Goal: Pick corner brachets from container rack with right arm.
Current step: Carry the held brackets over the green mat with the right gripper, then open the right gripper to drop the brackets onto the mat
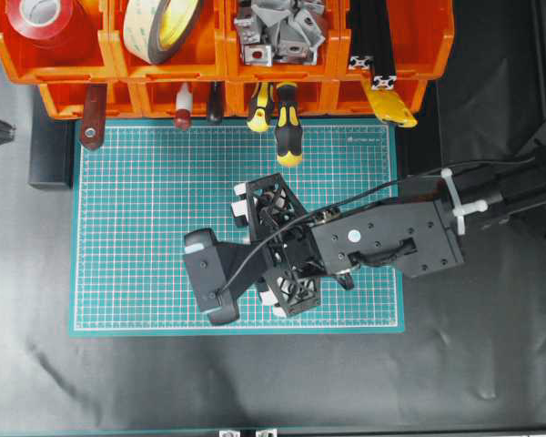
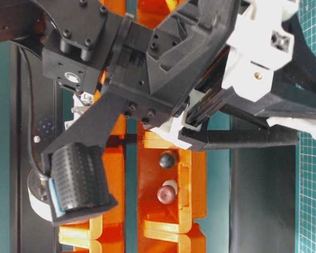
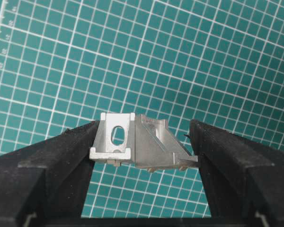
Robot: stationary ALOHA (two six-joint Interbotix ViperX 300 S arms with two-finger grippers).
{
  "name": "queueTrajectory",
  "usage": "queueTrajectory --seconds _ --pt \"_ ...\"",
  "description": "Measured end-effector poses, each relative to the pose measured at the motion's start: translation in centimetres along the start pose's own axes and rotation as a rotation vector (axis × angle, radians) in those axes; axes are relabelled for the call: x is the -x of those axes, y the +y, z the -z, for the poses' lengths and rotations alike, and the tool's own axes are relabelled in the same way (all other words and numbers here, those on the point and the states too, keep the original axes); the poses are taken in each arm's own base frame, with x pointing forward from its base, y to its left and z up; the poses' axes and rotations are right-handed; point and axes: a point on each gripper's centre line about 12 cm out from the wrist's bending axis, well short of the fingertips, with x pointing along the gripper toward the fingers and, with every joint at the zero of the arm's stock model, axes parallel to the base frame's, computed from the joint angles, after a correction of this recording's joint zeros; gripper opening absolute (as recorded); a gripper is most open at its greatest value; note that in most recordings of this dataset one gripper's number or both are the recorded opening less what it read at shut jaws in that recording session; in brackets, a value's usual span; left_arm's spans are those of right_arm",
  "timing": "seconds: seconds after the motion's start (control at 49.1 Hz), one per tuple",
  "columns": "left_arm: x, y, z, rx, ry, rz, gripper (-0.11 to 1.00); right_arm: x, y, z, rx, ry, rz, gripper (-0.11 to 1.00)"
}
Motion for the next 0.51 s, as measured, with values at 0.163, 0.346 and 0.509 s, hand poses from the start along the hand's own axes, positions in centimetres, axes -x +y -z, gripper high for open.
queueTrajectory --seconds 0.163,0.346,0.509 --pt "0.01 0.03 -0.04 0.000 0.000 -0.002 0.00 -0.21 -0.05 0.13 -0.004 -0.007 -0.001 0.63" --pt "0.17 0.08 -0.15 0.004 -0.008 -0.004 0.00 -0.20 -0.04 -0.09 -0.004 -0.026 -0.002 0.78" --pt "0.17 0.09 -0.15 0.001 -0.008 -0.005 0.00 -0.16 0.23 -0.17 0.001 -0.030 -0.004 0.81"
